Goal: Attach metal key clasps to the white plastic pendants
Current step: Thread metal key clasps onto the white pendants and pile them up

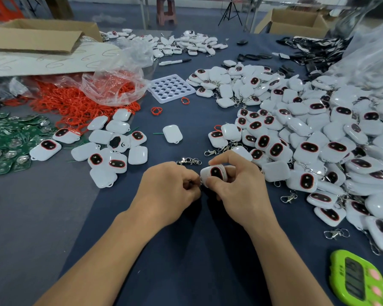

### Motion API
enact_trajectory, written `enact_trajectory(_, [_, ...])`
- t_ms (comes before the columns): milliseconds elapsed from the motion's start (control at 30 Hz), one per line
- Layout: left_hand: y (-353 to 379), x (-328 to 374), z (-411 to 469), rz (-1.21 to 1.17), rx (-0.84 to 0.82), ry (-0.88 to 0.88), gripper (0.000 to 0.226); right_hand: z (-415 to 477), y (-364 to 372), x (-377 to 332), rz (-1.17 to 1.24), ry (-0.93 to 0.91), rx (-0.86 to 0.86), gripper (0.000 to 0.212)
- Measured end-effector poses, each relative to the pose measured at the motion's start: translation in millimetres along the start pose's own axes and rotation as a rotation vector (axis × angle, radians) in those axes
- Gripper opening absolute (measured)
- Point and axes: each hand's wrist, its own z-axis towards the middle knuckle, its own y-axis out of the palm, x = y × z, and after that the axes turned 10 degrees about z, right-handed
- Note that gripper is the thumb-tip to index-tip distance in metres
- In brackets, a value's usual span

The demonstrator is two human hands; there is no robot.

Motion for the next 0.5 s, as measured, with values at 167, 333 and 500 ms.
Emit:
enact_trajectory(167, [-0.9,-0.2,0.4,-0.039,-0.021,-0.017,0.008,1.1,0.8,1.2,-0.005,-0.020,0.000,0.027])
enact_trajectory(333, [-1.9,-0.9,1.2,-0.043,-0.032,0.010,0.013,1.2,-0.2,2.8,0.018,-0.002,-0.010,0.028])
enact_trajectory(500, [-2.7,-1.9,0.5,-0.042,-0.040,-0.003,0.011,4.8,-2.8,1.6,-0.028,-0.014,-0.024,0.026])
